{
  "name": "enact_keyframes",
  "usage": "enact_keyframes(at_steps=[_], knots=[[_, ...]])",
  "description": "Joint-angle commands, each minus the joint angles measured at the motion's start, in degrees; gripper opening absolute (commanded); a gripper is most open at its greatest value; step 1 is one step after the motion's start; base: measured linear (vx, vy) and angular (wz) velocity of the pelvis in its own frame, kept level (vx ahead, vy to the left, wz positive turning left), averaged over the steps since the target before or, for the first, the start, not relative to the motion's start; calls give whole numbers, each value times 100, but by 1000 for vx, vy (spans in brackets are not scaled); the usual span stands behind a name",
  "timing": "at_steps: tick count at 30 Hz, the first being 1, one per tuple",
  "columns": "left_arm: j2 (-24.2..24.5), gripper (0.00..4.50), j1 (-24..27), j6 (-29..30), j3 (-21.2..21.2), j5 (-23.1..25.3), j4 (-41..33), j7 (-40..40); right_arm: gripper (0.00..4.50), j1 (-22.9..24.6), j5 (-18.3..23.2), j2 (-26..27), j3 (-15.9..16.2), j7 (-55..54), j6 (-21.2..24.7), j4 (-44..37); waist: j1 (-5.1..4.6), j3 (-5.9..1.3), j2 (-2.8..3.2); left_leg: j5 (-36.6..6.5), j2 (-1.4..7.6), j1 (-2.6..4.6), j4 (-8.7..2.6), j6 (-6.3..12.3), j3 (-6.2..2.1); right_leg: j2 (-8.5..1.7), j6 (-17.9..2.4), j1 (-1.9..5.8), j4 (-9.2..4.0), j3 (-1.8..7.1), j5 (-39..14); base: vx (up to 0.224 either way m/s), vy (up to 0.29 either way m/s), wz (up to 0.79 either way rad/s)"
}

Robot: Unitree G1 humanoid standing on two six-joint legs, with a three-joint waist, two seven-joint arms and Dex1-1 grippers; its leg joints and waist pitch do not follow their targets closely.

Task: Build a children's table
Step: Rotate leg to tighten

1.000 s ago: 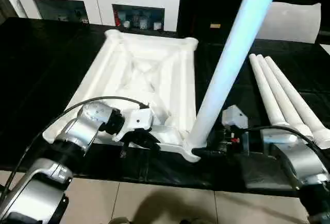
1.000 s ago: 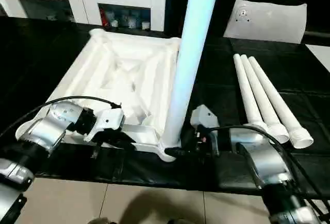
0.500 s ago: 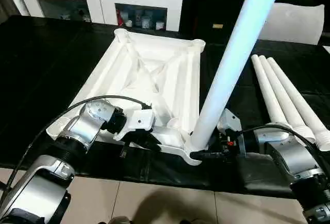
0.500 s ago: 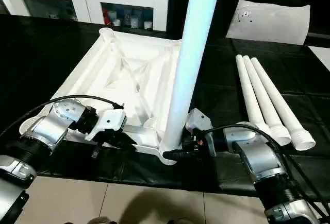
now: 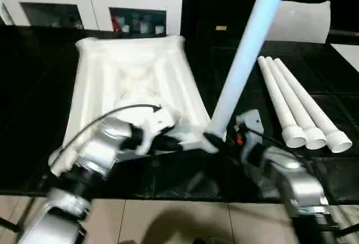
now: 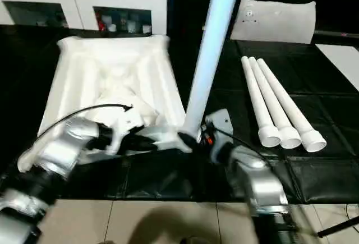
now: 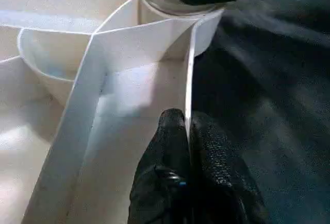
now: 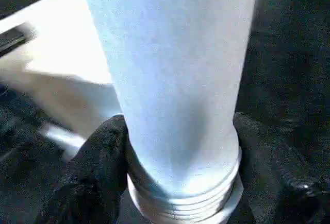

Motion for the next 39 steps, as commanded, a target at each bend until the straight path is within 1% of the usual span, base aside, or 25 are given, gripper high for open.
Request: enact_keyframes(at_steps=[1,2,3,4,6,8,12,13,15,16,17,19,20,21,22,23,26,27,28,29,33,35,37,38,39], knots=[[-736,0,-59,373,-12,-159,-454,875,268,-33,92,831,808,-298,534,63,6,-246,-1,-1298,140,-59,-430,149,-90,-459,-403,215,-687,270,-3297,0,0,0],[-736,0,-59,373,-12,-159,-454,875,268,-33,92,831,808,-298,534,63,-14,-238,20,-1362,153,-47,-437,136,-92,-452,-390,182,-699,274,-3328,0,0,0],[-838,0,-63,454,9,-102,-481,1072,268,-109,31,992,771,-570,613,150,-18,-244,43,-1401,151,-43,-440,124,-101,-449,-376,185,-696,266,-3340,0,0,0],[-1040,0,-66,631,53,-19,-576,1438,268,-233,-101,1200,777,-932,701,273,-39,-254,32,-1414,154,-49,-447,109,-103,-441,-369,186,-693,268,-3256,0,0,0],[-1116,0,-60,762,16,84,-702,1602,268,-282,-164,1329,777,-1083,584,313,-45,-282,52,-1385,178,-55,-457,84,-113,-443,-438,202,-654,279,-2940,0,0,0],[-1116,0,-45,791,-54,144,-782,1617,324,-273,-149,1367,716,-1126,490,287,-31,-291,56,-1321,174,-67,-459,139,-101,-442,-485,216,-638,298,-2653,0,0,0],[-939,0,13,771,-173,243,-899,1461,353,-150,-225,1169,630,-1072,346,106,-8,-336,57,-932,183,-97,-447,214,-74,-437,-739,273,-540,329,-1707,0,0,0],[-794,0,28,729,-174,245,-897,1349,366,-64,-233,975,571,-925,274,-14,6,-345,71,-841,184,-94,-440,224,-67,-437,-816,285,-522,331,-1493,0,0,0],[-549,0,50,549,-198,239,-862,1083,381,39,-162,672,407,-677,172,-178,24,-350,51,-797,177,-108,-437,289,-65,-442,-858,323,-508,333,-1368,0,0,0],[-411,0,65,412,-213,221,-829,901,385,88,-106,466,310,-484,107,-259,21,-342,57,-772,183,-115,-435,319,-61,-446,-884,320,-506,337,-1319,0,0,0],[-367,0,68,364,-217,217,-813,844,393,103,-90,389,287,-403,74,-284,21,-356,60,-746,182,-124,-431,342,-71,-451,-895,351,-502,328,-1293,0,0,0],[-113,0,81,24,-253,138,-695,495,416,178,74,-95,154,149,-101,-406,24,-352,55,-754,179,-113,-416,393,-55,-440,-931,336,-505,329,-1280,0,0,0],[-93,0,82,-8,-255,130,-683,464,422,183,89,-135,143,197,-114,-416,36,-356,57,-754,180,-104,-410,408,-53,-443,-931,336,-507,329,-1289,0,0,0],[5,0,79,-219,-271,84,-609,269,435,221,138,-383,129,508,-210,-468,37,-355,60,-744,191,-111,-413,418,-53,-450,-970,337,-498,330,-1308,0,0,0],[105,0,63,-412,-289,30,-521,35,435,273,197,-706,177,975,-301,-540,36,-358,26,-730,193,-119,-411,426,-51,-448,-973,344,-500,323,-1330,0,0,0],[199,0,35,-570,-329,30,-422,-137,443,309,218,-973,216,1321,-351,-572,67,-348,54,-753,186,-111,-400,461,-56,-443,-942,347,-515,317,-1393,0,0,0],[561,0,-85,-1270,-545,-34,-27,-860,448,240,315,-1634,155,2211,-506,-452,85,-357,33,-799,187,-108,-391,558,-50,-450,-931,336,-512,315,-1465,0,0,0],[585,0,-109,-1339,-542,-75,49,-959,448,207,342,-1726,155,2331,-543,-409,88,-354,32,-804,192,-104,-392,560,-49,-451,-933,330,-516,314,-1509,0,0,0],[592,0,-119,-1365,-538,-92,82,-994,448,193,354,-1761,158,2375,-559,-391,100,-354,58,-788,198,-99,-388,538,-47,-458,-964,325,-515,313,-1511,0,0,0],[669,0,-190,-1567,-579,-132,246,-1270,448,74,353,-1981,203,2676,-695,-249,114,-366,34,-747,194,-97,-379,529,-43,-455,-1010,330,-503,311,-1456,0,0,0],[816,0,-377,-2068,-710,-132,643,-1800,448,-258,260,-2382,431,3281,-1076,140,172,-377,46,-666,203,-78,-370,529,-38,-464,-1135,328,-471,312,-1294,0,0,0],[850,0,-430,-2195,-758,-175,729,-2004,448,-349,262,-2442,504,3462,-1146,186,198,-395,16,-548,212,-82,-359,562,-32,-462,-1227,346,-424,316,-1004,0,0,0],[872,0,-470,-2294,-805,-182,768,-2141,448,-419,248,-2458,574,3605,-1147,201,217,-399,36,-473,222,-86,-354,587,-35,-464,-1296,350,-394,309,-819,0,0,0],[885,0,-515,-2381,-853,-155,832,-2244,448,-467,225,-2471,635,3737,-1193,233,218,-406,-5,-452,229,-90,-350,604,-28,-462,-1326,356,-382,308,-727,0,0,0],[900,0,-602,-2597,-933,-52,985,-2308,448,-530,220,-2480,750,3953,-1231,290,223,-405,-1,-448,224,-97,-348,613,-29,-461,-1339,362,-373,303,-729,0,0,0]])
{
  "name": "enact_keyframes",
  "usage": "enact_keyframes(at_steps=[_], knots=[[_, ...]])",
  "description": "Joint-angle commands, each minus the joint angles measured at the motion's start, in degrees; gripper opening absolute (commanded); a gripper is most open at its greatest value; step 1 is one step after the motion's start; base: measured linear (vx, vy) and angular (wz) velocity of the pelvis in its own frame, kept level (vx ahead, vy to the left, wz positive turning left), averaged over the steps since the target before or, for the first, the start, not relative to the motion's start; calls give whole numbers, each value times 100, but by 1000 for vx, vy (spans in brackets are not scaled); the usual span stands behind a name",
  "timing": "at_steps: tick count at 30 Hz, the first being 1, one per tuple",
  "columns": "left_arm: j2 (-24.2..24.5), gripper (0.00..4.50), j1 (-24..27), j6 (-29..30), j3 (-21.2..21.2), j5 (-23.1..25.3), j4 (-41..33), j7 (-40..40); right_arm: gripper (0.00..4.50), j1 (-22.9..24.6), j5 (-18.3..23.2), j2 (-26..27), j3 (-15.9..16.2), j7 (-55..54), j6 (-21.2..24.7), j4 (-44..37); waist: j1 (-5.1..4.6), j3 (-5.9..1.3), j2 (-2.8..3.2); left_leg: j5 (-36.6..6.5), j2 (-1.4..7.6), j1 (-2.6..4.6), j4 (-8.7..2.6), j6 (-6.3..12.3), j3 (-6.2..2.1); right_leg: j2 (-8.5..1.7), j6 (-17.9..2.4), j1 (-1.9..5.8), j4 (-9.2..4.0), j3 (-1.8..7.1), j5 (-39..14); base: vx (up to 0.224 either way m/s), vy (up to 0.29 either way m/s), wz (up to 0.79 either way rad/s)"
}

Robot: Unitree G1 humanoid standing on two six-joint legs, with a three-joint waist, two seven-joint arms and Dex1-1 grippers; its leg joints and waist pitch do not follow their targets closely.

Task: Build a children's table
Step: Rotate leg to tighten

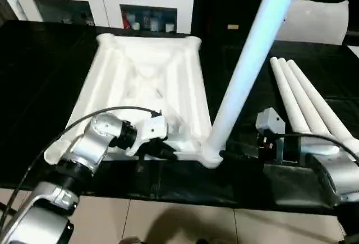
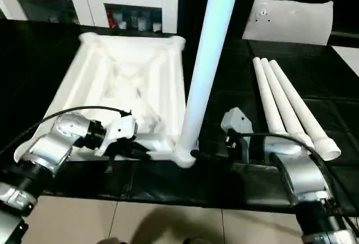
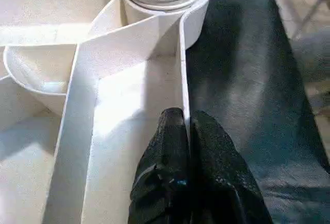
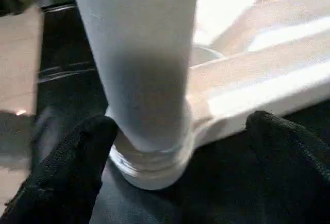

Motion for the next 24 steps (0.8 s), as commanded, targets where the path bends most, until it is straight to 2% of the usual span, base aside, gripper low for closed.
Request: enact_keyframes(at_steps=[1,3,4,6,7,8,10,15,17,24], knots=[[-9,0,-147,-297,-305,137,48,-340,448,-114,-74,-62,110,255,-90,37,9,-413,-24,-458,215,-44,-327,580,-21,-455,-1312,377,-361,304,-750,0,0,0],[-16,0,-214,-449,-353,167,190,-424,448,-183,-81,-67,281,436,-176,136,45,-399,-22,-547,232,-33,-328,521,-16,-475,-1260,364,-381,310,-958,0,0,0],[-24,0,-231,-470,-364,152,212,-473,448,-203,-78,-59,356,496,-222,156,56,-403,-62,-559,235,-32,-327,506,-12,-479,-1244,370,-380,311,-1007,0,0,0],[-39,0,-268,-540,-375,130,283,-542,448,-237,-71,-46,444,594,-285,210,95,-400,-37,-555,237,-21,-328,471,-8,-478,-1218,352,-381,315,-1081,0,0,0],[-39,0,-268,-540,-375,130,283,-542,431,-237,-71,-46,444,594,-285,210,110,-400,-39,-548,244,-22,-335,458,-13,-479,-1208,356,-375,318,-1059,0,0,0],[-43,0,-283,-575,-386,126,297,-585,419,-264,-103,-10,499,619,-325,276,115,-400,-67,-547,242,-25,-337,447,-12,-473,-1194,356,-370,315,-1053,0,0,0],[-44,0,-301,-629,-397,123,321,-632,404,-308,-129,41,527,626,-356,369,117,-401,-50,-549,243,-29,-339,420,-18,-490,-1189,358,-370,313,-1100,0,0,0],[-68,0,-346,-679,-398,72,401,-706,369,-394,-74,124,540,692,-377,535,121,-412,-60,-481,229,-39,-326,435,-14,-478,-1164,364,-356,311,-1033,0,0,0],[-67,0,-354,-701,-404,74,420,-725,336,-407,-60,125,546,709,-388,556,120,-410,-58,-453,233,-43,-325,446,-14,-478,-1187,363,-350,310,-975,0,0,0],[-38,0,-348,-706,-411,74,443,-786,290,-372,32,122,588,870,-281,543,127,-407,-65,-458,229,-47,-324,455,-14,-476,-1156,368,-355,306,-1037,0,0,0]])
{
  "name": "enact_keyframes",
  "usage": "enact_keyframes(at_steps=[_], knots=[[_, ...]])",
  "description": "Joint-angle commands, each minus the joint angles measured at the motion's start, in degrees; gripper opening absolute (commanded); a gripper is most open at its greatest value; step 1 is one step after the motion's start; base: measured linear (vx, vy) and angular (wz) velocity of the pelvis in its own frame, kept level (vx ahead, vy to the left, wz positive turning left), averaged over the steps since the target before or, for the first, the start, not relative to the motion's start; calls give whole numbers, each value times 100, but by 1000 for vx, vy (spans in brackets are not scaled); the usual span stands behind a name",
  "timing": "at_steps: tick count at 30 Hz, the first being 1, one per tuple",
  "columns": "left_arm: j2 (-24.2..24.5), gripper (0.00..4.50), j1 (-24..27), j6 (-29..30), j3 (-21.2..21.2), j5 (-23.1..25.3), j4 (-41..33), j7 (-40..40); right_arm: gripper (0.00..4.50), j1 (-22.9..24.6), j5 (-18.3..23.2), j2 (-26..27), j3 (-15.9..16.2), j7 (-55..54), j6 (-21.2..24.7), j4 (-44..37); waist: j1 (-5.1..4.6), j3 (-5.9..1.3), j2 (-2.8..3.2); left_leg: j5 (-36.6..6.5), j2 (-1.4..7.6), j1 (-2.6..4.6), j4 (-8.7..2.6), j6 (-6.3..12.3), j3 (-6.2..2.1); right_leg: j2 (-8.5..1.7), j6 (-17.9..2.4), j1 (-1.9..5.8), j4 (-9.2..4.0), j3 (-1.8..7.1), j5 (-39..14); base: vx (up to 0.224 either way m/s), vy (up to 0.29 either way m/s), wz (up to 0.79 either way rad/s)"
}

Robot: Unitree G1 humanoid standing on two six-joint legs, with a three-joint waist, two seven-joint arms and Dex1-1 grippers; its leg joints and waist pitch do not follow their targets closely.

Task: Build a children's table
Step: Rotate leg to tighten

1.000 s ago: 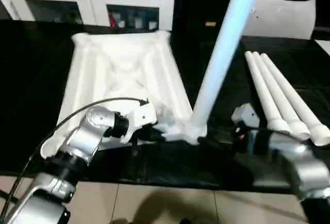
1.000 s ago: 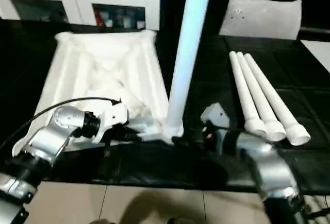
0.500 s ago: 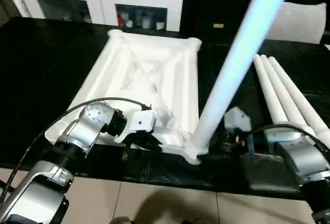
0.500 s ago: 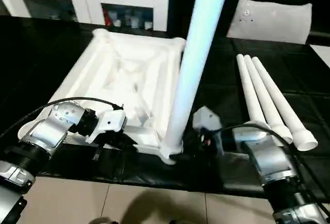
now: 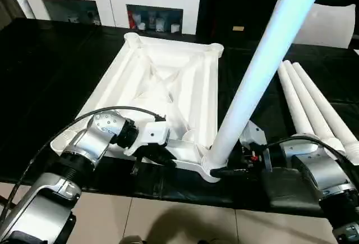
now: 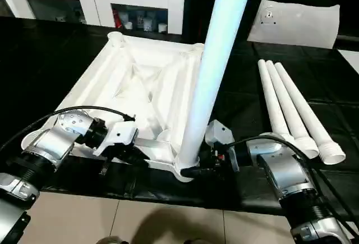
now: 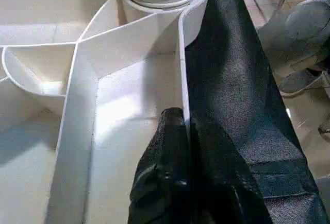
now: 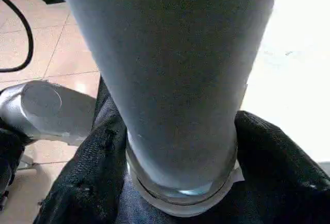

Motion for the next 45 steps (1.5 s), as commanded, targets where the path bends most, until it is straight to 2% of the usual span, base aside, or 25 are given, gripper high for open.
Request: enact_keyframes(at_steps=[1,2,6,7,9,11,12,14,15,16,17,18,19,22,24,27,28,29,31,33,37,39,41,42,45], knots=[[-17,0,-74,-113,-203,78,-11,-334,286,-54,80,-40,6,94,37,-39,0,-408,-60,-440,226,-48,-344,457,-16,-473,-1151,372,-371,307,-1028,0,0,0],[-16,0,-63,-89,-186,51,-15,-321,279,-11,107,-11,2,79,69,-73,0,-403,-36,-433,227,-46,-346,460,-16,-468,-1163,363,-374,307,-996,0,0,0],[-79,0,23,141,-33,-117,-143,-161,274,137,185,84,-51,-77,182,-179,-4,-400,-33,-477,227,-41,-347,455,-14,-464,-1196,365,-376,304,-975,0,0,0],[-200,0,201,615,139,-233,-517,264,274,342,364,358,-245,-566,466,-410,-2,-398,-36,-474,236,-50,-351,428,-17,-476,-1200,371,-366,313,-971,0,0,0],[-301,0,318,912,241,-223,-741,666,273,487,422,575,-342,-996,679,-616,-30,-386,-39,-550,240,-42,-375,352,-32,-476,-1174,362,-387,310,-1088,0,0,0],[-340,0,380,1070,257,-175,-855,848,272,565,440,694,-365,-1196,755,-722,-57,-363,-33,-674,219,-34,-385,303,-32,-471,-1079,349,-434,303,-1456,0,0,0],[-413,0,458,1322,291,-99,-999,1133,272,655,452,859,-383,-1478,923,-847,-69,-346,-37,-795,198,-31,-387,268,-34,-477,-917,347,-500,293,-1934,0,0,0],[-664,0,657,1896,415,-152,-1391,1621,272,827,325,1245,-371,-2135,1057,-1059,-136,-318,-48,-896,204,-38,-417,142,-49,-477,-742,334,-530,292,-2313,0,0,0],[-950,0,787,2365,496,-95,-1701,2110,272,923,267,1703,-384,-2795,1300,-1188,-157,-312,-54,-963,184,-22,-415,150,-48,-472,-682,316,-567,284,-2503,0,0,0],[-1188,0,886,2798,550,-36,-1975,2490,272,983,217,2090,-412,-3308,1559,-1279,-250,-299,-54,-1034,178,-21,-419,78,-60,-462,-580,292,-593,277,-2795,0,0,0],[-1188,0,886,2798,550,-36,-1975,2490,272,983,217,2090,-412,-3308,1559,-1279,-250,-299,-54,-1034,178,-21,-419,78,-60,-462,-580,292,-593,277,-2795,0,0,0],[-1465,0,942,3147,603,46,-2177,2937,272,983,129,2490,-446,-3820,1757,-1285,-277,-287,-29,-1074,140,-20,-407,106,-66,-463,-455,278,-649,265,-3068,0,0,0],[-1649,0,945,3306,613,117,-2239,3225,272,918,28,2759,-467,-4201,1821,-1167,-322,-284,-31,-1077,157,-18,-412,100,-62,-442,-434,249,-650,280,-3067,0,0,0],[-1965,0,861,3369,669,279,-2148,3785,272,715,-214,3148,-522,-4889,1840,-835,-350,-286,-13,-1179,115,-12,-405,150,-75,-432,-273,231,-707,261,-3261,0,0,0],[-2095,0,820,3422,689,306,-2112,3978,272,614,-303,3310,-591,-5234,1898,-682,-386,-279,-5,-1254,117,-33,-424,160,-89,-416,-272,233,-697,255,-3169,0,0,0],[-2361,0,696,3400,660,541,-1975,4415,272,406,-473,3584,-743,-5721,1664,-422,-402,-302,28,-1273,127,-12,-423,158,-86,-418,-304,231,-682,276,-2878,0,0,0],[-2341,0,688,3368,619,585,-1963,4396,272,408,-479,3582,-767,-5733,1617,-432,-391,-312,25,-1222,131,-21,-425,185,-84,-419,-318,238,-674,285,-2758,0,0,0],[-2307,0,696,3384,594,618,-1981,4377,328,436,-482,3560,-810,-5739,1614,-491,-377,-325,19,-1091,135,-39,-425,229,-78,-411,-375,254,-634,301,-2458,0,0,0],[-2288,0,721,3464,613,625,-2033,4389,328,485,-467,3533,-866,-5728,1668,-584,-369,-335,31,-941,150,-49,-425,274,-67,-410,-515,267,-588,318,-2050,0,0,0],[-2140,0,742,3436,594,623,-2068,4232,353,575,-493,3375,-929,-5642,1617,-726,-353,-343,24,-804,149,-64,-424,312,-57,-416,-653,298,-553,322,-1727,0,0,0],[-1739,0,768,3182,534,575,-2069,3794,400,717,-414,2966,-1041,-5305,1432,-950,-348,-318,49,-998,155,-54,-441,310,-61,-425,-626,301,-594,318,-2027,0,0,0],[-1580,0,783,3062,543,519,-2049,3584,410,770,-370,2736,-1071,-5065,1348,-1040,-344,-323,33,-1011,161,-57,-444,329,-70,-431,-606,307,-594,317,-2056,0,0,0],[-1293,0,767,2681,576,481,-1878,3233,434,828,-266,2264,-1165,-4502,1149,-1144,-363,-324,31,-981,164,-69,-436,367,-65,-430,-634,312,-588,318,-1997,0,0,0],[-1183,0,744,2528,577,473,-1791,3097,443,839,-212,2062,-1195,-4237,1076,-1177,-363,-316,2,-976,155,-70,-428,404,-55,-426,-633,306,-601,318,-2015,0,0,0],[-966,0,679,2247,551,445,-1613,2772,443,835,-113,1632,-1207,-3634,978,-1223,-347,-321,10,-832,173,-87,-423,445,-53,-432,-715,315,-562,320,-1822,0,0,0]])
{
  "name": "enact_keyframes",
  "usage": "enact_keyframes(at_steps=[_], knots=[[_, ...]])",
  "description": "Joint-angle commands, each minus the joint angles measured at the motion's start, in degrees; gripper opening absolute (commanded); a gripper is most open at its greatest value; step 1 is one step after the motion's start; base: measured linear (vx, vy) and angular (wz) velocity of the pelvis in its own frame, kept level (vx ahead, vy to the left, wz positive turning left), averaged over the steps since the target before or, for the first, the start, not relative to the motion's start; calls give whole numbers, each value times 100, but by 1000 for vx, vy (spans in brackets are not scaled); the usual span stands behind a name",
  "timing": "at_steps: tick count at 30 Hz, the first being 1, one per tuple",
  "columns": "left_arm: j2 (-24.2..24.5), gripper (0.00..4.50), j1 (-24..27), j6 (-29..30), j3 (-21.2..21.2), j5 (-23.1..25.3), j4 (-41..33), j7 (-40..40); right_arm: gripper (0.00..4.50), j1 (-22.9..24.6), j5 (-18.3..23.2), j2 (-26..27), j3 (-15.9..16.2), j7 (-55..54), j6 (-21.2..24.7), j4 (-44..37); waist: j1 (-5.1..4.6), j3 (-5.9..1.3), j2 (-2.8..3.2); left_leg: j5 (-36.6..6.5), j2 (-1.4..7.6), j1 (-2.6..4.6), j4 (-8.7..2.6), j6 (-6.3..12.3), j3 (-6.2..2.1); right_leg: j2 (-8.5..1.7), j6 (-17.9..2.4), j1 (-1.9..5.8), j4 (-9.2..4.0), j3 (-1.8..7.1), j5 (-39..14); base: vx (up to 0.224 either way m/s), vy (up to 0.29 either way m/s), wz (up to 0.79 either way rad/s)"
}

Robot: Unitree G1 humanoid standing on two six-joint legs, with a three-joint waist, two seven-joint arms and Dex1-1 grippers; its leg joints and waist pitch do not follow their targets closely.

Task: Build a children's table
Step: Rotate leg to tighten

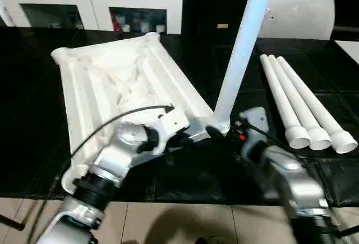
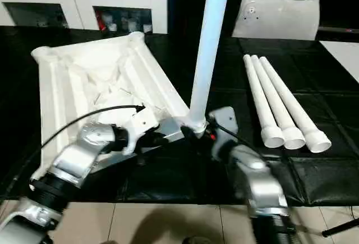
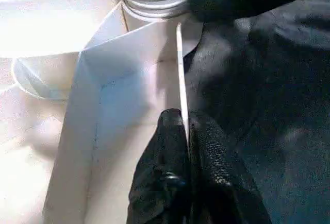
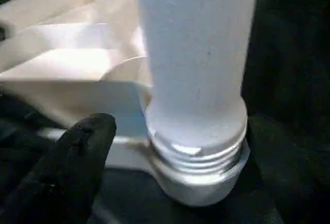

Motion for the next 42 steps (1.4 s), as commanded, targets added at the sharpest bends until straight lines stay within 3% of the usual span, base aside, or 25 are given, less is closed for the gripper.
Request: enact_keyframes(at_steps=[1,2,5,9,13,14,17,19,27,37,42], knots=[[313,0,-231,-713,-123,-97,281,-608,443,-67,215,-563,122,1052,-210,-231,21,-305,-30,-816,173,-82,-380,506,-56,-438,-756,313,-536,303,-1839,0,0,0],[446,0,-277,-956,-164,-151,402,-896,443,-102,234,-805,127,1387,-284,-201,35,-333,-51,-758,181,-77,-356,552,-50,-436,-806,338,-494,312,-1640,0,0,0],[536,0,-313,-1099,-175,-220,488,-1130,443,-132,288,-1007,132,1706,-310,-185,44,-323,-45,-678,190,-79,-353,630,-39,-446,-971,328,-470,300,-1383,0,0,0],[847,0,-547,-1578,-285,-413,861,-2042,443,-390,336,-1795,439,2901,-569,92,76,-344,-57,-381,217,-88,-324,743,-39,-453,-1262,341,-376,303,-750,0,0,0],[915,0,-665,-1782,-366,-450,1029,-2345,443,-529,305,-1983,572,3248,-689,256,109,-338,-66,-382,229,-79,-314,795,-26,-481,-1363,344,-361,311,-684,0,0,0],[940,0,-719,-1905,-434,-466,1112,-2526,443,-611,268,-2037,646,3412,-771,344,129,-341,-92,-339,235,-78,-311,802,-26,-486,-1389,348,-354,306,-665,0,0,0],[971,0,-794,-2101,-551,-462,1233,-2810,443,-748,219,-2085,760,3666,-889,497,174,-338,-84,-294,248,-66,-304,804,-14,-486,-1446,339,-331,305,-604,0,0,0],[977,0,-818,-2170,-599,-445,1263,-2909,443,-809,198,-2084,823,3777,-947,568,198,-334,-87,-327,256,-65,-310,777,-13,-492,-1436,342,-331,303,-667,0,0,0],[958,0,-942,-2447,-733,-393,1452,-3185,371,-1001,287,-1985,1100,4136,-930,719,302,-327,-101,-316,271,-51,-314,711,-6,-496,-1400,333,-319,306,-714,0,0,0],[947,0,-1046,-2667,-755,-426,1681,-3329,289,-992,274,-1830,1297,4332,-1107,854,325,-319,-91,-401,269,-51,-324,622,-10,-497,-1367,334,-332,304,-786,0,0,0],[943,0,-1046,-2664,-732,-465,1722,-3345,270,-937,302,-1802,1318,4351,-1074,838,321,-326,-89,-398,269,-55,-322,612,-10,-499,-1385,340,-325,306,-722,0,0,0]])
